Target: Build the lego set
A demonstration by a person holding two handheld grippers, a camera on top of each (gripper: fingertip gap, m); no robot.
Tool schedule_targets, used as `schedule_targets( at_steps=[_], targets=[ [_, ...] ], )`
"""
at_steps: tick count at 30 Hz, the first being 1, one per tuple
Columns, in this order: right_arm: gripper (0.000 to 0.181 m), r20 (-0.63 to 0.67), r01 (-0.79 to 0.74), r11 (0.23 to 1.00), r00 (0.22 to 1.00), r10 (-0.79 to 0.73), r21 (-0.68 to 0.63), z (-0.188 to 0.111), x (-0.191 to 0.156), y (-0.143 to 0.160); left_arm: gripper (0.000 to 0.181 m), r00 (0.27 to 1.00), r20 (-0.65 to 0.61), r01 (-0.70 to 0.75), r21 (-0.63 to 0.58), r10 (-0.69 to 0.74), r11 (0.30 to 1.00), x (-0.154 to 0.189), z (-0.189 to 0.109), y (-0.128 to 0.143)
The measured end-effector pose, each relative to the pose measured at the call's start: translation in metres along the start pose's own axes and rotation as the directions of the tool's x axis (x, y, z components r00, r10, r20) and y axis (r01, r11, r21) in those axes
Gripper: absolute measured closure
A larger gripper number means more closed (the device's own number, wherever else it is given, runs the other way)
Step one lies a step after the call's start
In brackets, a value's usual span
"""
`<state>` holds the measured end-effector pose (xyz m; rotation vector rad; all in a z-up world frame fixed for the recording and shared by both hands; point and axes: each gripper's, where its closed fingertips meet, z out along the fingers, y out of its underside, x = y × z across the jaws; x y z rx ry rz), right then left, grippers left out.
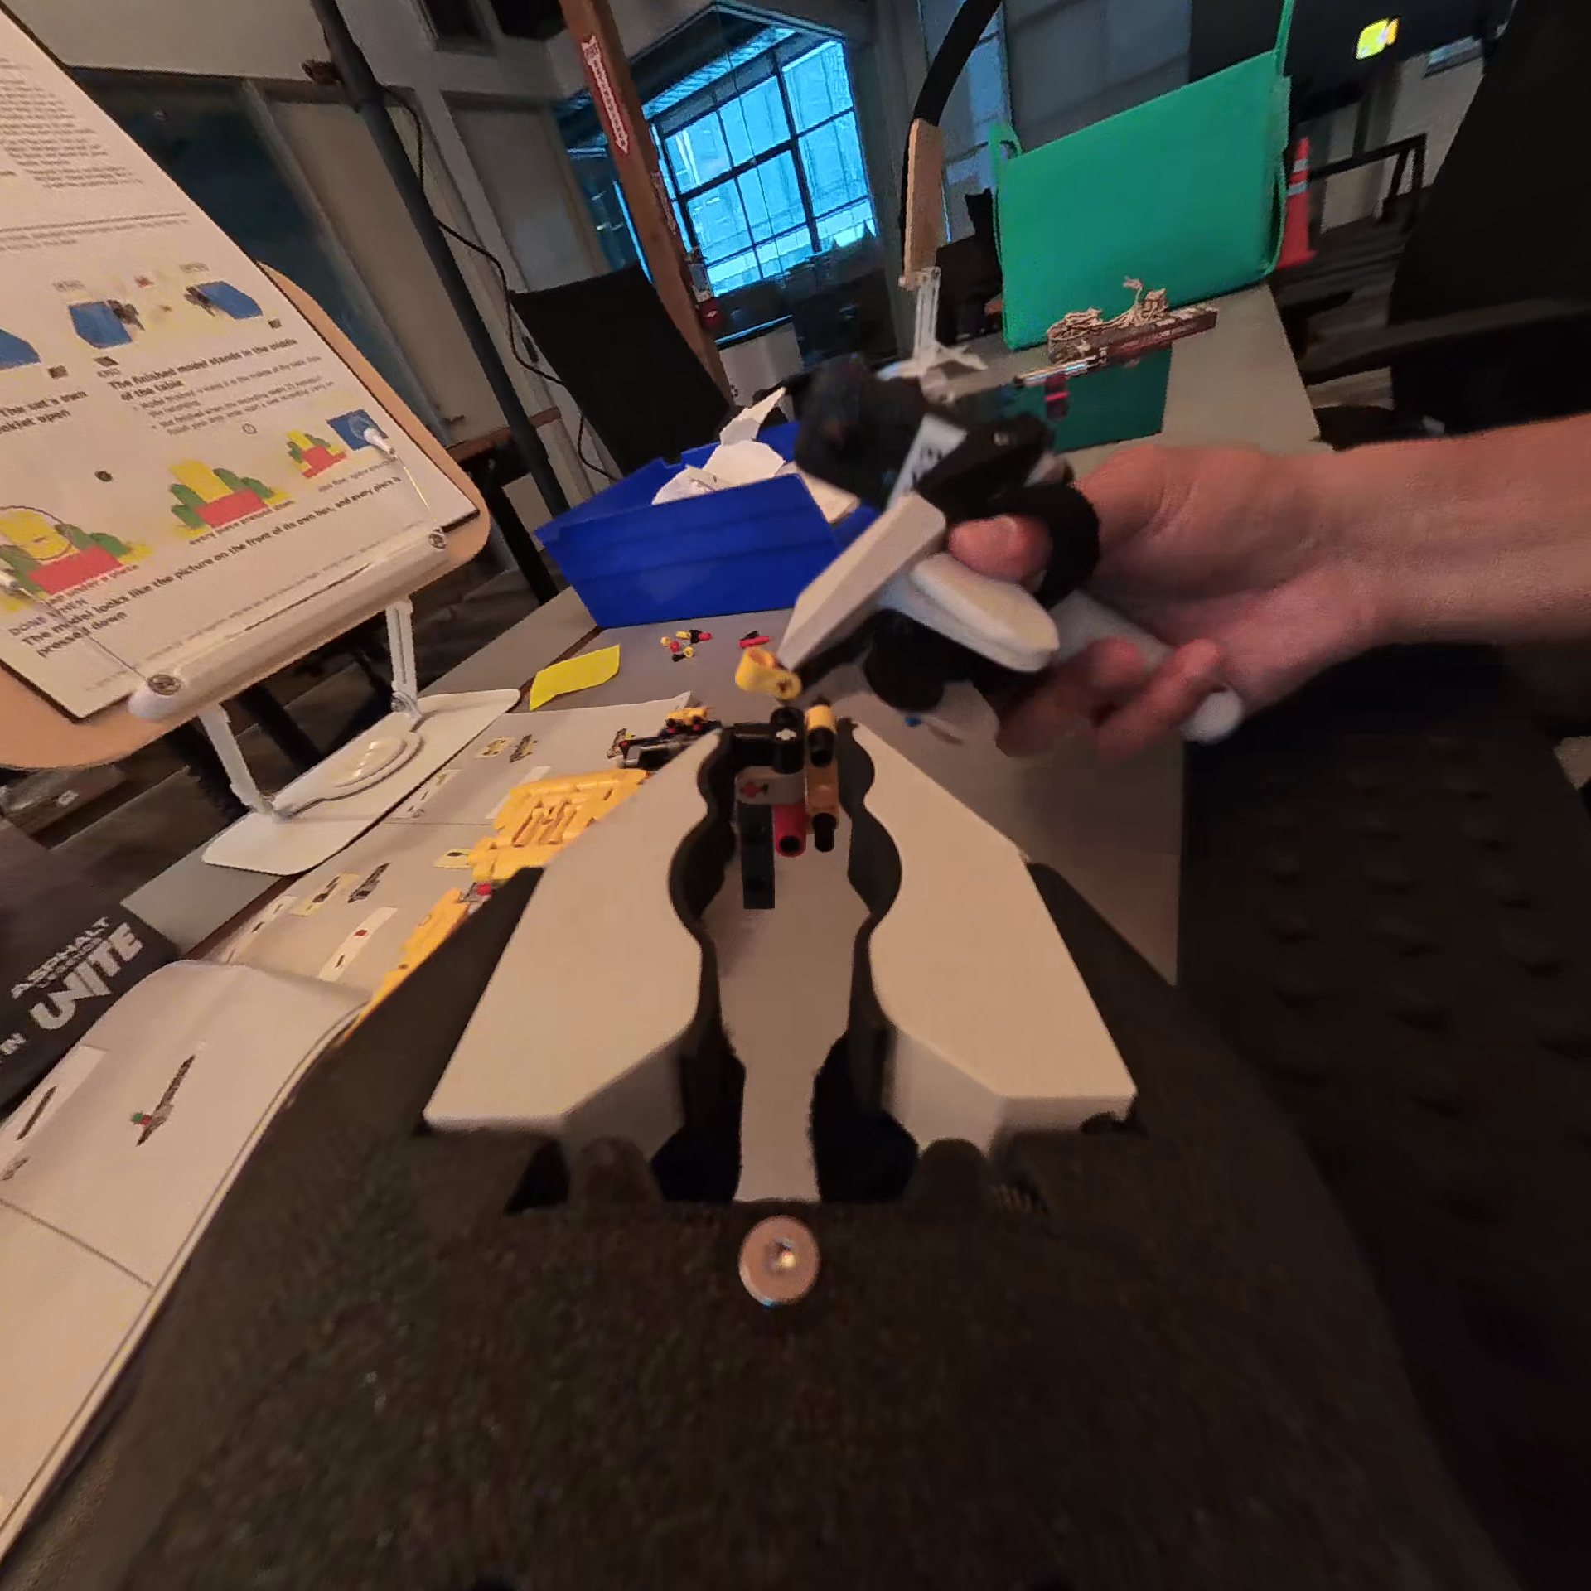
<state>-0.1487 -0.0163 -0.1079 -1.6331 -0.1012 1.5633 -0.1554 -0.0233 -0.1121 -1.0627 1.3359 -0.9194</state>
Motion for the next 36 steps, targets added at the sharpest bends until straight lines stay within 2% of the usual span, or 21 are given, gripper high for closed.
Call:
schedule_targets(
  at_steps=[5,10,22,28,30,33,36],
  targets=[
    [0.177,0.168,-0.265,0.961,0.954,0.250,0.077,0.011,-0.007,0.004,0.158,0.998,0.054,-0.018,0.049,0.015,0.999,-0.005,-0.003,-0.012],
    [0.177,0.282,-0.365,0.926,0.903,0.325,0.099,0.009,-0.014,-0.004,0.159,0.996,0.089,-0.027,0.024,0.025,0.999,-0.010,-0.004,-0.010],
    [0.177,0.196,-0.307,0.950,0.937,0.291,0.060,0.009,-0.006,0.002,0.159,0.994,0.096,-0.049,-0.010,0.050,0.999,-0.011,-0.003,-0.005],
    [0.177,0.119,-0.294,0.955,0.950,0.289,0.026,0.006,0.005,0.007,0.158,0.982,0.110,-0.144,-0.087,0.153,0.986,-0.008,0.001,0.006],
    [0.177,0.125,-0.319,0.948,0.941,0.315,0.014,0.005,0.006,0.009,0.158,0.983,0.099,-0.144,-0.098,0.153,0.985,-0.006,0.001,0.008],
    [0.177,0.094,-0.276,0.961,0.957,0.276,-0.010,0.003,0.007,0.012,0.159,0.981,0.095,-0.157,-0.110,0.168,0.981,-0.004,0.003,0.010],
    [0.177,0.096,-0.299,0.954,0.951,0.295,0.035,0.005,0.009,0.008,0.159,0.978,0.131,-0.146,-0.127,0.163,0.981,-0.008,0.005,0.010]
  ],
)
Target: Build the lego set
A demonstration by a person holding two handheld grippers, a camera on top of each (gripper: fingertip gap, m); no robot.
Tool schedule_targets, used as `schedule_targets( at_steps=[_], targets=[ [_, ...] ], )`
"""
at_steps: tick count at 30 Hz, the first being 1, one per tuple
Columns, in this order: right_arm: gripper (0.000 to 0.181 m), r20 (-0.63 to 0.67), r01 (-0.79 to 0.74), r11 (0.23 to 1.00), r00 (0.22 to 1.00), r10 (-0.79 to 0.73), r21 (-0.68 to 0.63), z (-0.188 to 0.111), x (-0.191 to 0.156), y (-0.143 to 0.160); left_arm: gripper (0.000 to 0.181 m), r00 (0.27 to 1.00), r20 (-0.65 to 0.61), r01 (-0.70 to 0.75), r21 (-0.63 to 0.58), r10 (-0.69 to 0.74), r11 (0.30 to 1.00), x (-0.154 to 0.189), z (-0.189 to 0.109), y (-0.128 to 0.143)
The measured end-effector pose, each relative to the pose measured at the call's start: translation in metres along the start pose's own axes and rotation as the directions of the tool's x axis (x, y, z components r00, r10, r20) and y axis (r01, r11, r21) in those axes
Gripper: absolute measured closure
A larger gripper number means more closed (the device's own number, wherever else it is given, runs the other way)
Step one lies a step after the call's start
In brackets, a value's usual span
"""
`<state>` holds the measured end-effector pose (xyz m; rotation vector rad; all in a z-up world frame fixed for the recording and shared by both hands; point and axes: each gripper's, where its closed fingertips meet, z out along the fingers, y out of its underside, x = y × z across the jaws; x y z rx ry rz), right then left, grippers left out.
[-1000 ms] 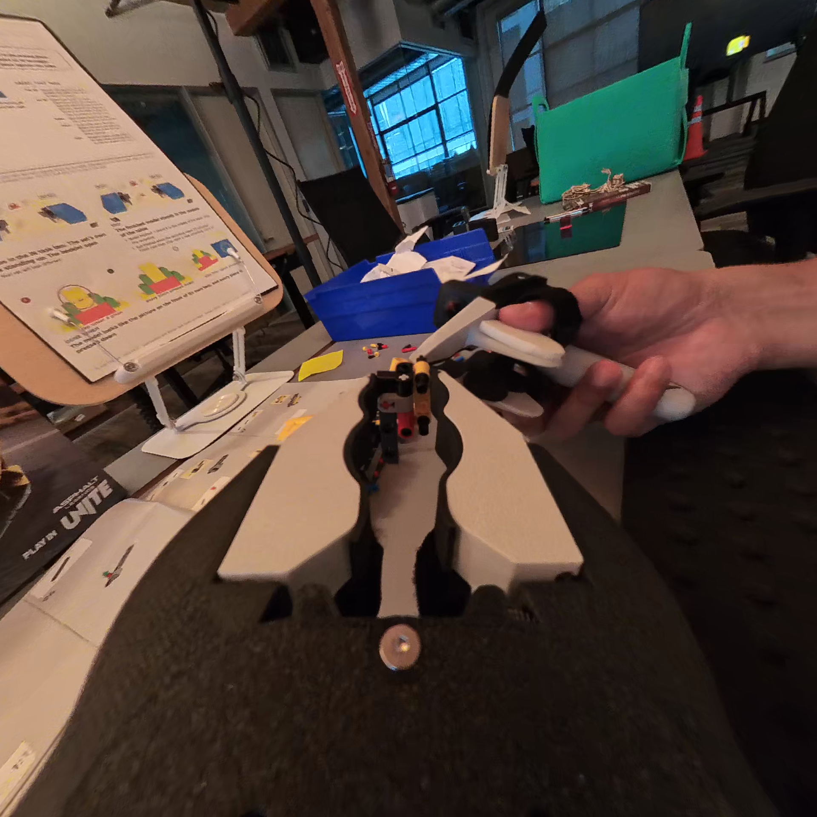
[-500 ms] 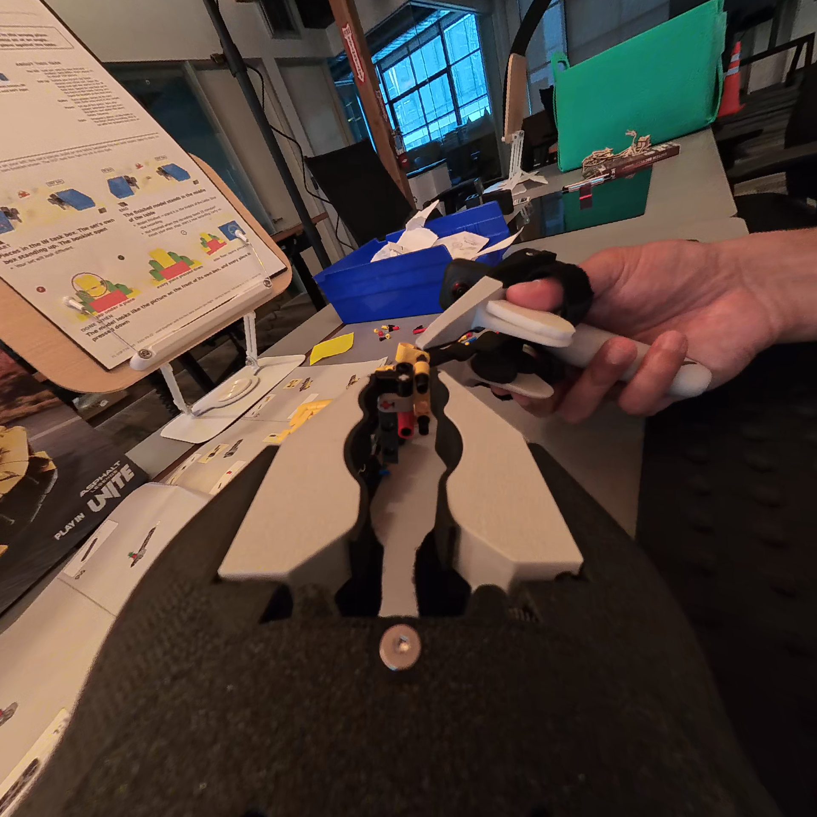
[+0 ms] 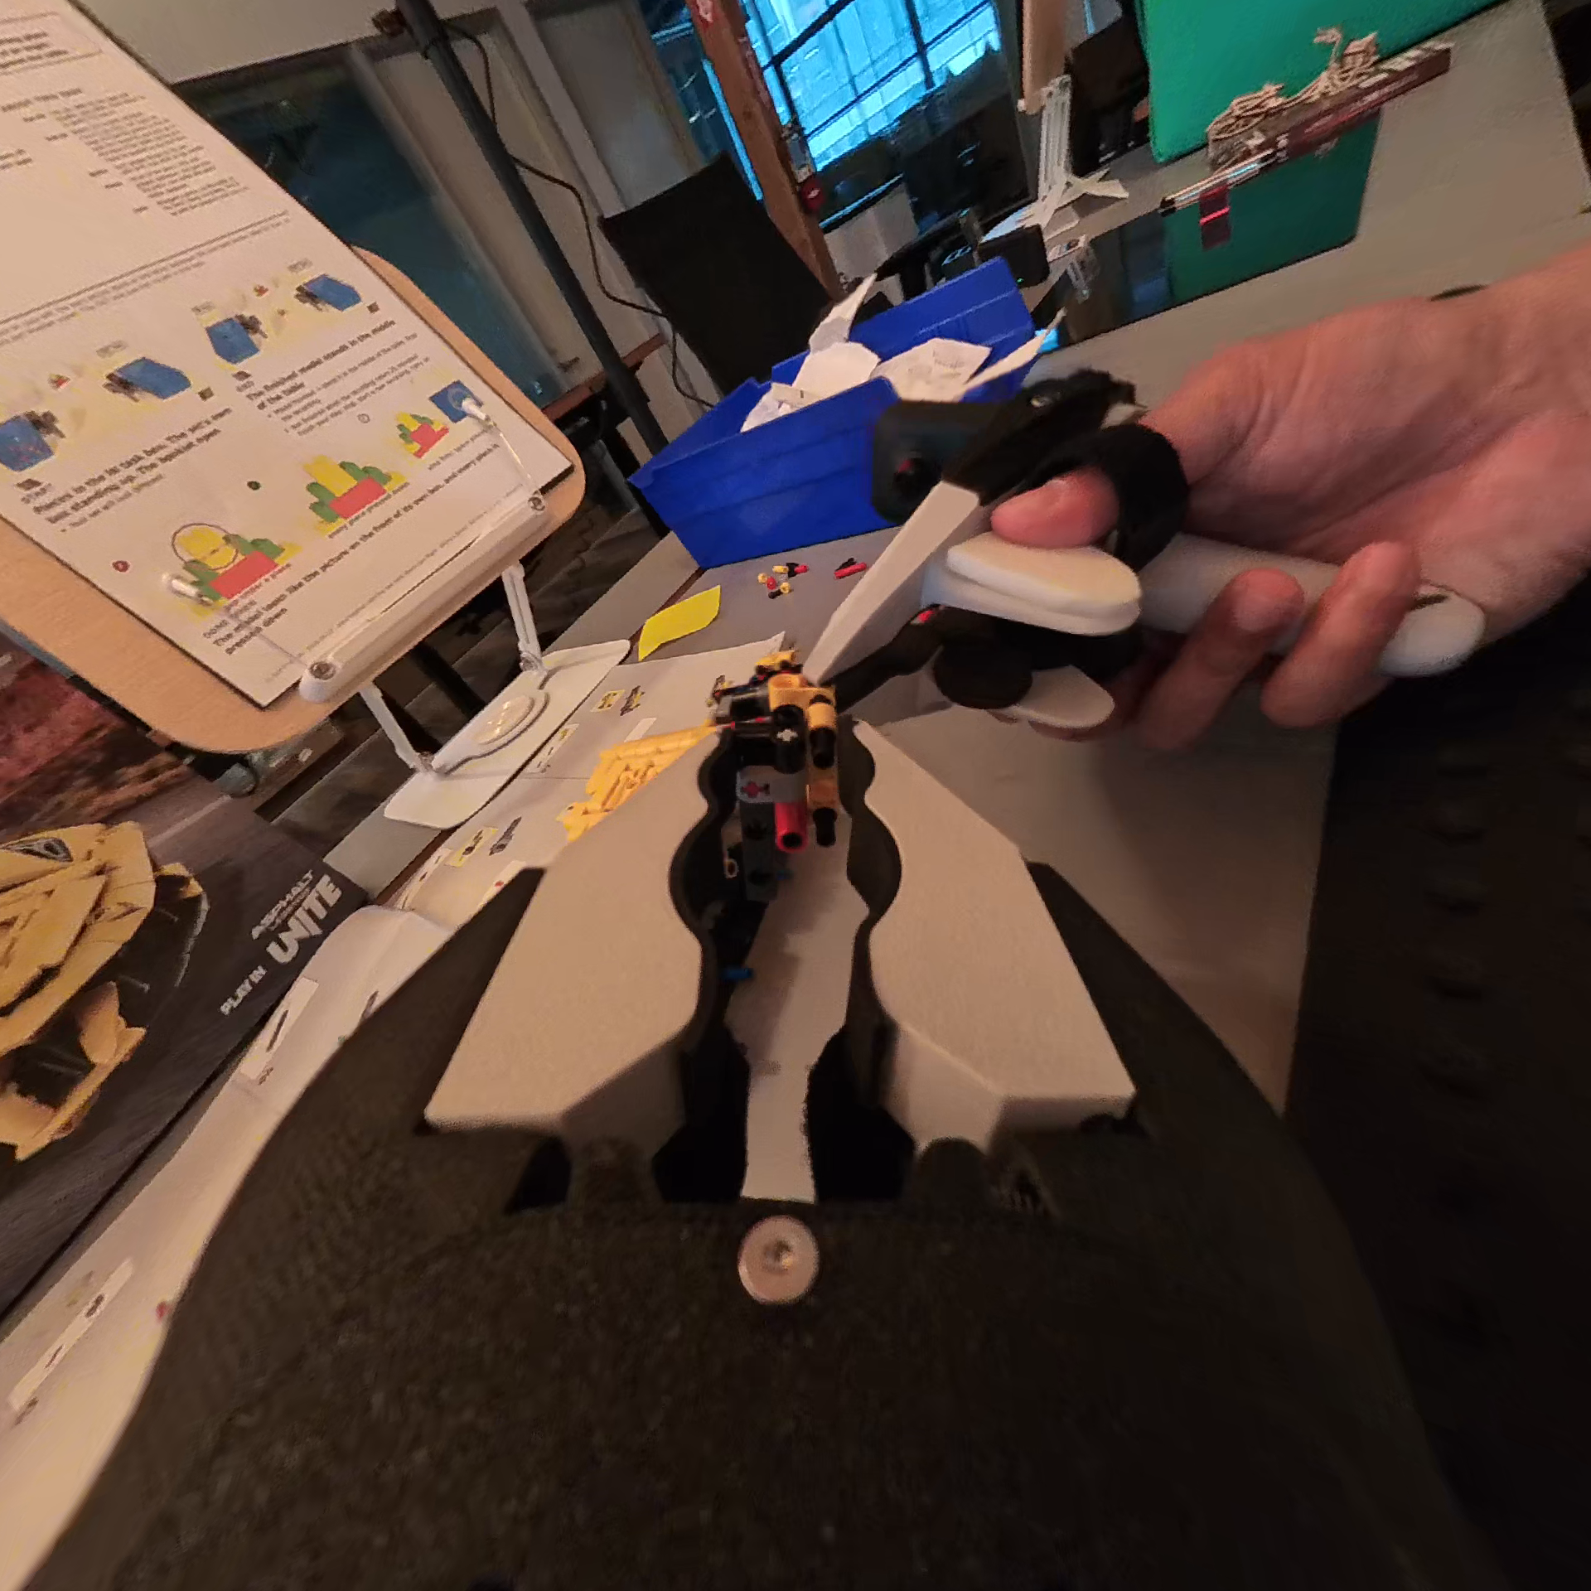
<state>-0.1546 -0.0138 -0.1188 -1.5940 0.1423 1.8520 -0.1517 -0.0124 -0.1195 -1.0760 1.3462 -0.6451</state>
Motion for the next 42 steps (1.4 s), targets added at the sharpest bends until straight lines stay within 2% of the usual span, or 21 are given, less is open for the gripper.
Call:
schedule_targets(
  at_steps=[7,16,20,22,24,26,30,38,42],
  targets=[
    [0.177,0.018,0.020,0.999,1.000,-0.020,0.045,0.002,-0.006,-0.004,0.159,0.996,0.040,0.079,0.012,-0.079,0.997,-0.004,0.000,-0.006],
    [0.177,0.069,-0.011,0.999,0.998,0.008,0.050,0.002,-0.011,-0.003,0.159,0.995,0.053,0.085,0.039,-0.087,0.996,-0.003,0.000,-0.011],
    [0.177,-0.001,0.013,0.999,1.000,-0.013,0.048,0.002,0.000,-0.005,0.159,0.996,0.072,0.053,-0.027,-0.051,0.998,-0.004,0.003,-0.001],
    [0.175,-0.132,0.136,0.991,0.982,-0.136,-0.010,-0.001,0.012,-0.008,0.159,0.996,0.085,0.000,-0.098,0.009,0.995,-0.004,0.008,0.010],
    [0.170,-0.247,0.306,0.949,0.916,-0.316,-0.080,-0.001,0.016,-0.014,0.159,0.992,0.105,-0.058,-0.128,0.071,0.990,-0.005,0.010,0.013],
    [0.145,-0.314,0.417,0.893,0.836,-0.450,-0.171,0.002,0.015,-0.016,0.159,0.990,0.114,-0.060,-0.157,0.079,0.986,-0.007,0.011,0.018],
    [0.142,-0.434,0.540,0.753,0.615,-0.658,-0.376,0.003,0.027,-0.012,0.159,0.985,0.143,-0.073,-0.182,0.100,0.981,-0.011,0.009,0.021],
    [0.152,-0.504,0.539,0.613,0.355,-0.788,-0.578,0.004,0.034,-0.007,0.159,0.948,0.180,-0.207,-0.280,0.263,0.937,-0.009,0.012,0.027],
    [0.154,-0.506,0.539,0.569,0.278,-0.816,-0.622,0.005,0.034,-0.007,0.159,0.932,0.190,-0.246,-0.295,0.309,0.923,-0.008,0.012,0.025]
  ],
)
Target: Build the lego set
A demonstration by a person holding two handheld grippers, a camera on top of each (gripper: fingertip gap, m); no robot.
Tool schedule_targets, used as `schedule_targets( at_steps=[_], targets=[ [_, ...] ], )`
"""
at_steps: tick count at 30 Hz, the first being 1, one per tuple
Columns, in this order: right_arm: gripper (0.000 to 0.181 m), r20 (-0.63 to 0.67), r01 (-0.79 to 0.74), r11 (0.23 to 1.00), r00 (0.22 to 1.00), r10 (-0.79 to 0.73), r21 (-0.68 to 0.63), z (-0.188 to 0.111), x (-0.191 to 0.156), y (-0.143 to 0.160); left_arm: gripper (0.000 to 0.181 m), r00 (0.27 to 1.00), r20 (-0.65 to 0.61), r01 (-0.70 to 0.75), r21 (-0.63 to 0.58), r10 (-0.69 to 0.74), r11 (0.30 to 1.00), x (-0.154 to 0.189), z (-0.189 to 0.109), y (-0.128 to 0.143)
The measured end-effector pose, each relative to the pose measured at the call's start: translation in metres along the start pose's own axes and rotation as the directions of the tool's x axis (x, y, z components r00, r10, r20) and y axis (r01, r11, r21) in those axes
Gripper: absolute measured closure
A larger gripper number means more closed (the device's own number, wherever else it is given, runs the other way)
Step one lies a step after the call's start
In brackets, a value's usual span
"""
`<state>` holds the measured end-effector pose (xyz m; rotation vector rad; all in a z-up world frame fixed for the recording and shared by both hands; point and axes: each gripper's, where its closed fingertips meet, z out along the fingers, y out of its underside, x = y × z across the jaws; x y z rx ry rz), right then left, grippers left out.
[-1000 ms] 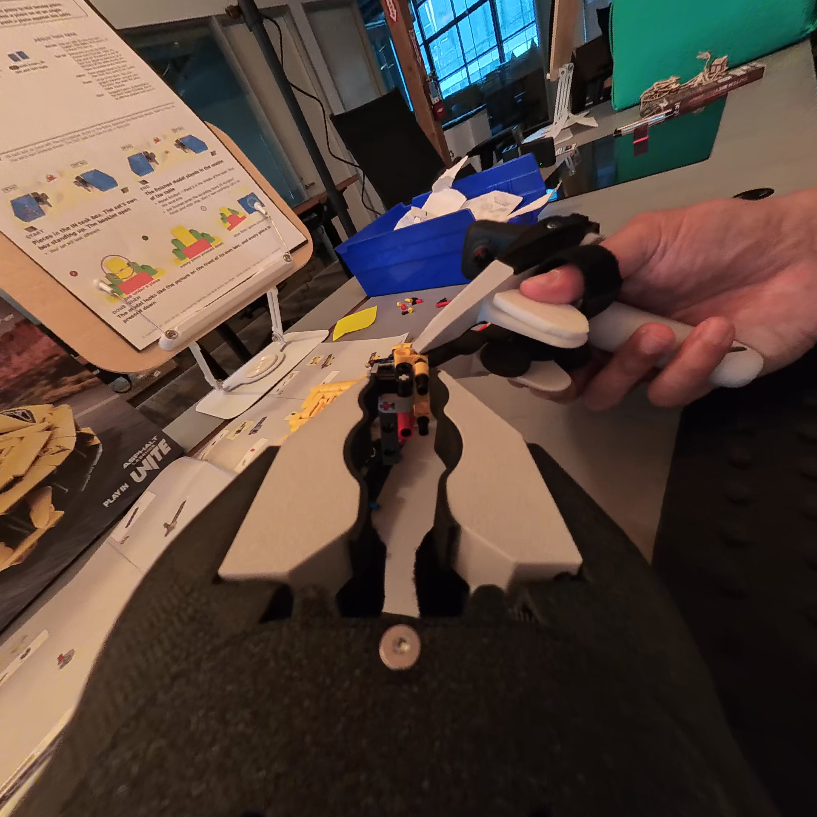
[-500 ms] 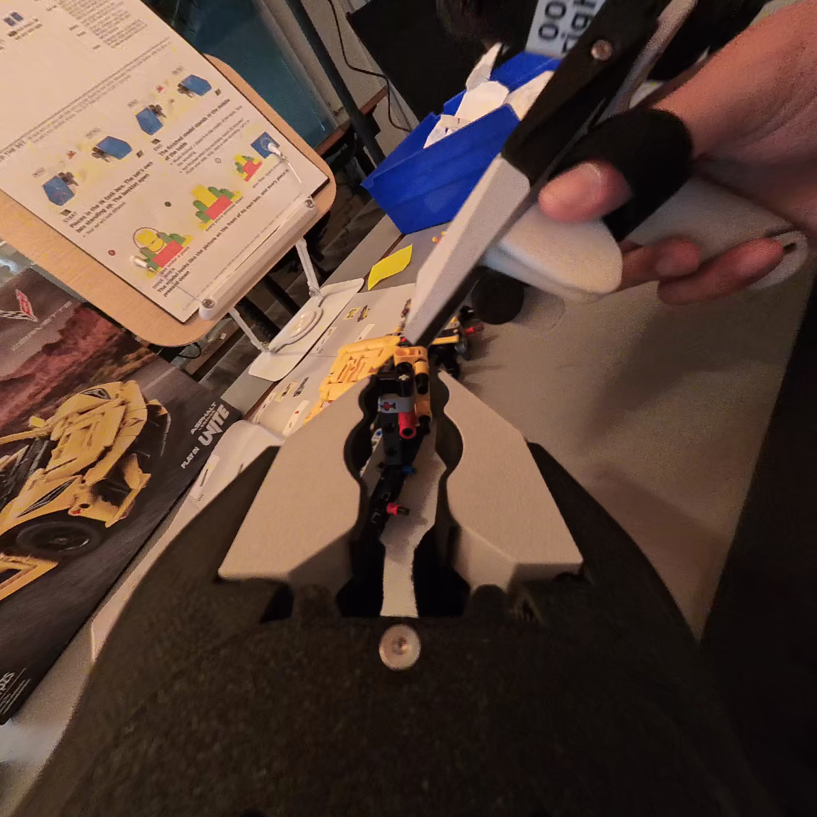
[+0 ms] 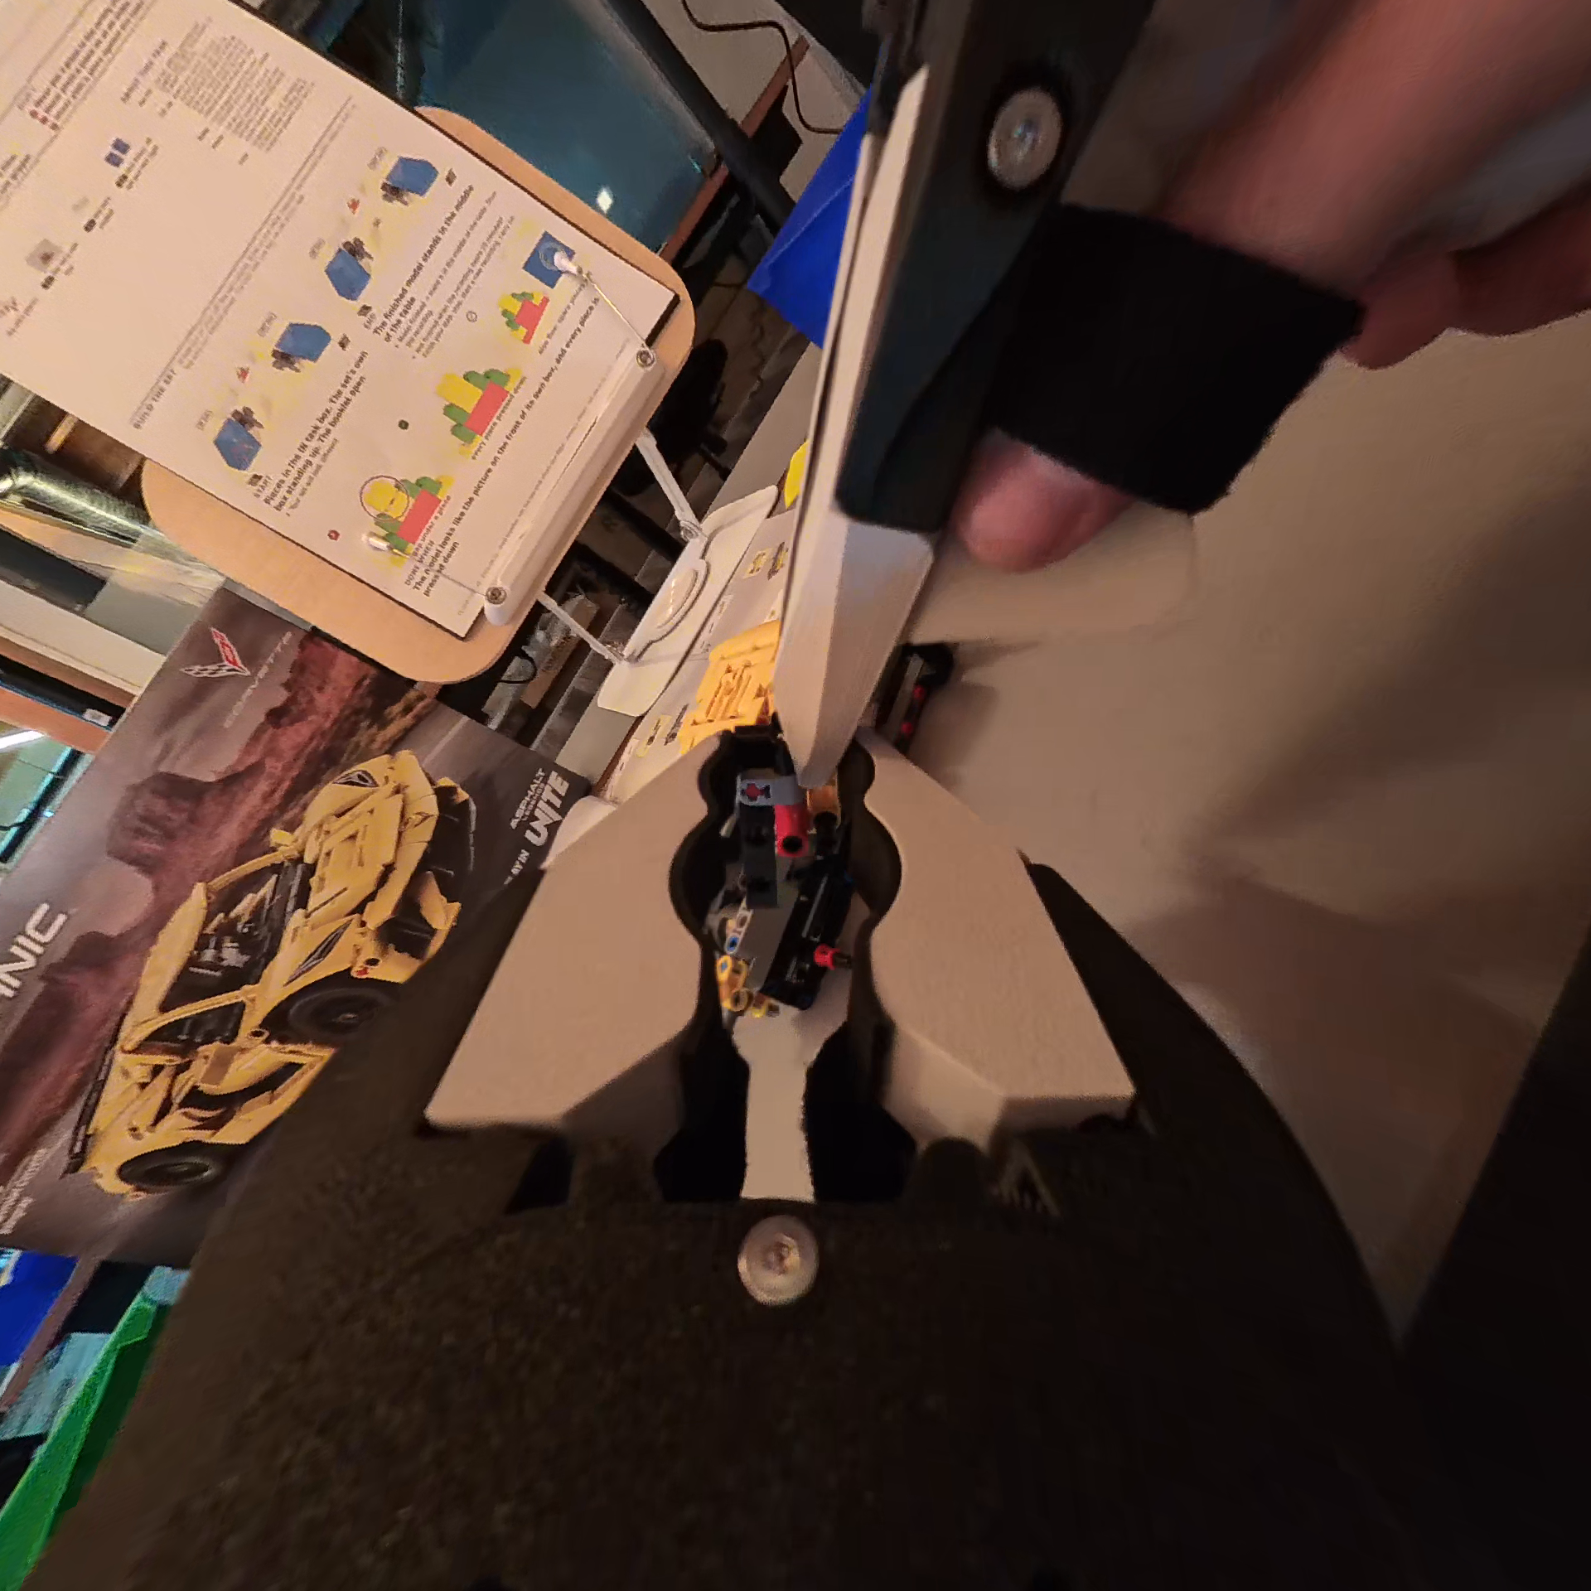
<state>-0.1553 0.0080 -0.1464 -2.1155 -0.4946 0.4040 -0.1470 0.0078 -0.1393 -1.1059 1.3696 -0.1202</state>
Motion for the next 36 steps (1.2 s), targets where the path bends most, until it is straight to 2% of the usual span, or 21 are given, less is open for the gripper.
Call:
schedule_targets(
  at_steps=[6,11,17,21,23,25,27,28,30,34,36],
  targets=[
    [0.155,-0.012,0.037,0.998,0.999,-0.037,-0.044,0.000,0.000,0.004,0.159,1.000,-0.002,-0.026,-0.014,0.026,1.000,0.003,0.000,0.001],
    [0.159,0.054,-0.012,0.999,0.998,0.014,-0.030,0.000,-0.003,0.004,0.159,1.000,0.002,-0.025,-0.010,0.025,1.000,0.002,0.000,0.000],
    [0.158,0.059,-0.001,0.999,0.998,-0.001,0.032,-0.006,-0.004,-0.007,0.158,0.999,0.005,0.039,0.059,-0.039,0.998,-0.006,-0.004,-0.007],
    [0.141,0.213,-0.068,0.982,0.977,0.029,0.176,-0.023,-0.003,-0.025,0.158,0.986,0.014,0.164,0.115,-0.166,0.980,-0.021,-0.008,-0.011],
    [0.134,0.348,-0.157,0.970,0.934,0.086,0.184,-0.026,-0.006,-0.025,0.158,0.960,-0.019,0.276,0.189,-0.278,0.942,-0.030,-0.014,-0.019],
    [0.126,0.504,-0.325,0.926,0.842,0.191,0.193,-0.026,-0.011,-0.029,0.158,0.906,-0.105,0.423,0.296,-0.411,0.856,-0.039,-0.024,-0.033],
    [0.105,0.669,-0.532,0.840,0.663,0.335,0.107,-0.025,-0.019,-0.034,0.158,0.842,-0.186,0.538,0.376,-0.507,0.755,-0.049,-0.033,-0.041],
    [0.102,0.741,-0.614,0.786,0.559,0.373,0.067,-0.027,-0.025,-0.040,0.158,0.828,-0.207,0.557,0.407,-0.521,0.724,-0.053,-0.037,-0.044],
    [0.097,0.814,-0.696,0.718,0.421,0.400,0.007,-0.030,-0.034,-0.049,0.158,0.859,-0.189,0.506,0.456,-0.476,0.732,-0.053,-0.041,-0.047],
    [0.112,0.852,-0.701,0.710,0.325,0.411,-0.075,-0.031,-0.048,-0.054,0.158,0.899,-0.184,0.434,0.502,-0.398,0.748,-0.043,-0.046,-0.058],
    [0.117,0.818,-0.701,0.711,0.372,0.439,-0.063,-0.026,-0.044,-0.051,0.157,0.914,-0.150,0.401,0.482,-0.378,0.779,-0.041,-0.043,-0.054]
  ],
)
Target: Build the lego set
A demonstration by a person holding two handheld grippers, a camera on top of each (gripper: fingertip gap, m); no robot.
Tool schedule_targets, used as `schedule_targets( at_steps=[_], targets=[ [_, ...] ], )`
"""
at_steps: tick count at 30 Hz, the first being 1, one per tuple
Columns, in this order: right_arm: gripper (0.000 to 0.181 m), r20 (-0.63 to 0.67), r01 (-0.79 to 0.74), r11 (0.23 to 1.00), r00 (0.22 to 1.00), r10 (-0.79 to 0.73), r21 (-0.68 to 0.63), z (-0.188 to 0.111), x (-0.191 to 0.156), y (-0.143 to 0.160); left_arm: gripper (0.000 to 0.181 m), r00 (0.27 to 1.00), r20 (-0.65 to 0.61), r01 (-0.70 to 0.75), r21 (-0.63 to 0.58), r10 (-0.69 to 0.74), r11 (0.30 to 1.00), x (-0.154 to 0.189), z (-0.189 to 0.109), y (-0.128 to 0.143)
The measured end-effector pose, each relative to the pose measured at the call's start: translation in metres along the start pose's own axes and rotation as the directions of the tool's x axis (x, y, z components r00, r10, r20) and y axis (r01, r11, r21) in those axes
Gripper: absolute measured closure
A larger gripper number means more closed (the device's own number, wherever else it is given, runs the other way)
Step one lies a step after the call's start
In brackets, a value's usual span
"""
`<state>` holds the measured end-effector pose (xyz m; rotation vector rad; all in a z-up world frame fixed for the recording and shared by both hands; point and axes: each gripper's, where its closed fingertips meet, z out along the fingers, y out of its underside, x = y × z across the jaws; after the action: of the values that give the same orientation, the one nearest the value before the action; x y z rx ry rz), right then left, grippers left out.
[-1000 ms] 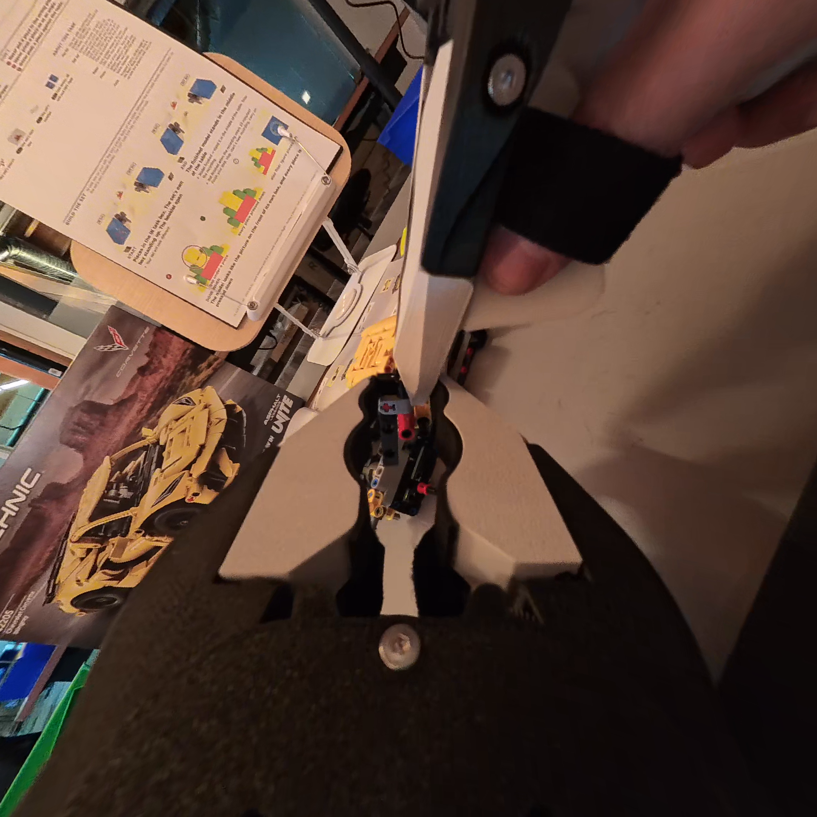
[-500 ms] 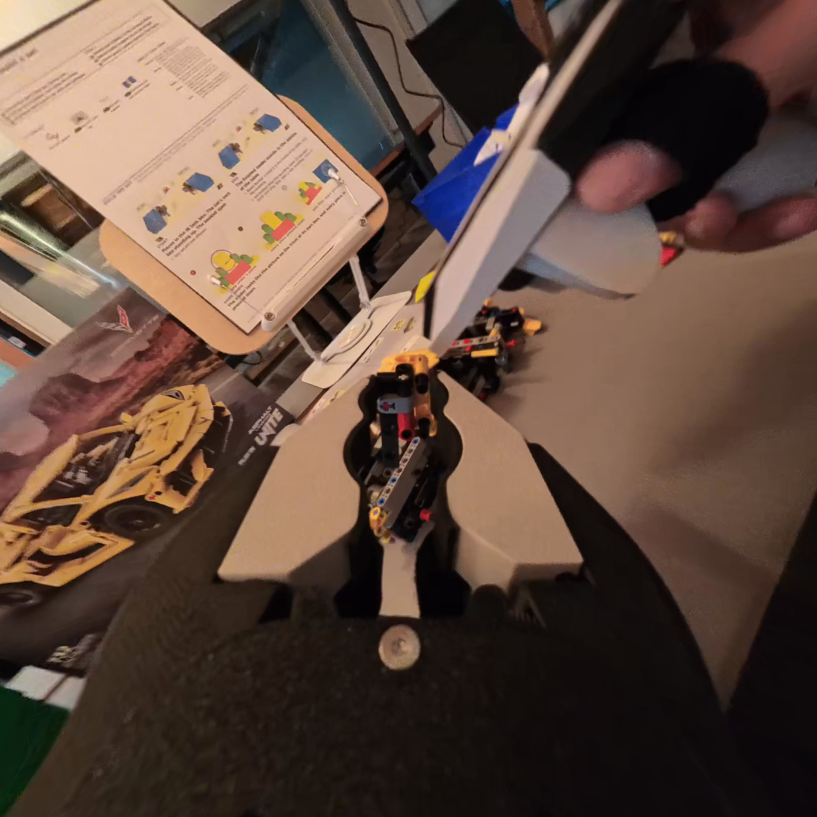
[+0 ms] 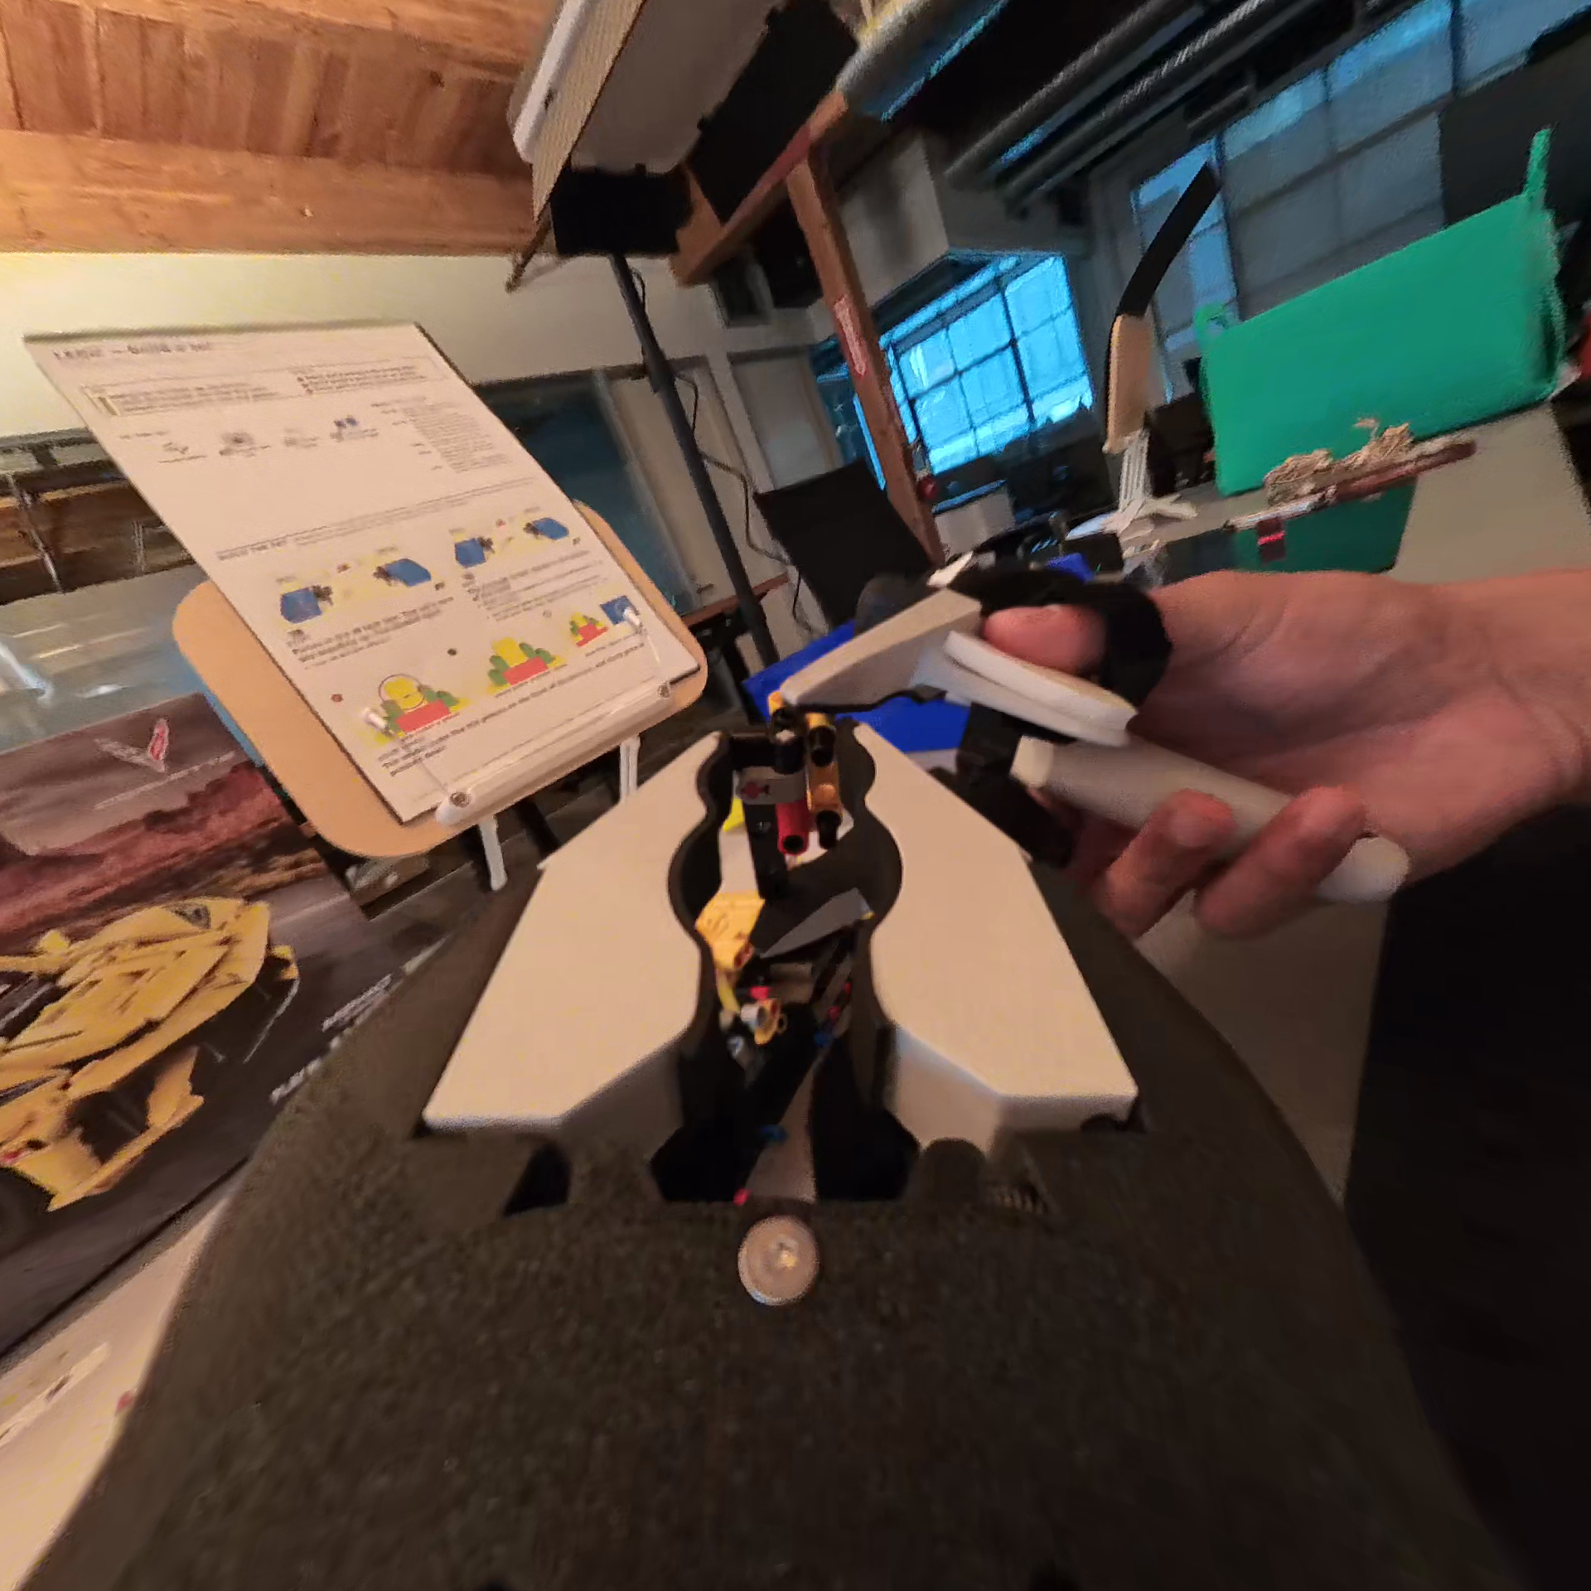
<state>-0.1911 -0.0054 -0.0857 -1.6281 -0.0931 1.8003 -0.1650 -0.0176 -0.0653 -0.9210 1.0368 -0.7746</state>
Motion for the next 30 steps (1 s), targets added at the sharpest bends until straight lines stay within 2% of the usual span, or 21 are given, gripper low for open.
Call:
schedule_targets(
  at_steps=[2,4,6,8,9,10,14,18,22,25,27,30],
  targets=[
    [0.119,-0.137,0.029,1.000,0.990,-0.028,0.005,-0.007,0.017,-0.002,0.156,1.000,0.006,0.008,-0.104,-0.008,0.994,0.000,0.002,0.017],
    [0.119,-0.321,0.120,0.992,0.939,-0.125,-0.033,-0.020,0.037,-0.003,0.154,0.999,-0.006,0.030,-0.221,-0.032,0.975,0.003,0.004,0.037],
    [0.119,-0.541,0.213,0.968,0.803,-0.251,-0.132,-0.045,0.061,-0.007,0.147,0.997,-0.041,0.040,-0.358,-0.058,0.933,0.008,0.004,0.067],
    [0.118,-0.712,0.235,0.925,0.591,-0.380,-0.299,-0.078,0.087,-0.005,0.147,0.995,-0.070,0.036,-0.459,-0.077,0.888,0.008,-0.002,0.091],
    [0.118,-0.758,0.202,0.896,0.480,-0.442,-0.394,-0.094,0.099,0.000,0.147,0.993,-0.060,0.056,-0.492,-0.099,0.869,0.003,-0.005,0.099],
    [0.118,-0.769,0.184,0.870,0.410,-0.490,-0.457,-0.101,0.106,0.005,0.147,0.990,-0.028,0.101,-0.520,-0.135,0.848,-0.005,-0.008,0.108],
    [0.118,-0.756,0.105,0.815,0.321,-0.570,-0.569,-0.106,0.120,0.024,0.147,0.929,0.090,0.351,-0.517,-0.359,0.781,-0.031,-0.014,0.116],
    [0.118,-0.757,0.073,0.805,0.299,-0.581,-0.589,-0.106,0.128,0.027,0.147,0.876,0.150,0.471,-0.474,-0.459,0.744,-0.048,-0.019,0.116],
    [0.117,-0.747,0.070,0.795,0.304,-0.592,-0.602,-0.105,0.128,0.027,0.147,0.870,0.190,0.487,-0.479,-0.455,0.731,-0.062,-0.026,0.123],
    [0.091,-0.715,0.143,0.815,0.412,-0.566,-0.562,-0.096,0.113,0.022,0.147,0.883,0.227,0.468,-0.479,-0.410,0.743,-0.078,-0.034,0.127],
    [0.092,-0.676,0.272,0.825,0.475,-0.563,-0.496,-0.099,0.092,0.000,0.147,0.887,0.253,0.462,-0.485,-0.387,0.742,-0.089,-0.041,0.132],
    [0.107,-0.722,0.478,0.834,0.469,-0.508,-0.276,-0.131,0.076,-0.054,0.147,0.880,0.304,0.472,-0.480,-0.365,0.739,-0.109,-0.053,0.137]
  ],
)
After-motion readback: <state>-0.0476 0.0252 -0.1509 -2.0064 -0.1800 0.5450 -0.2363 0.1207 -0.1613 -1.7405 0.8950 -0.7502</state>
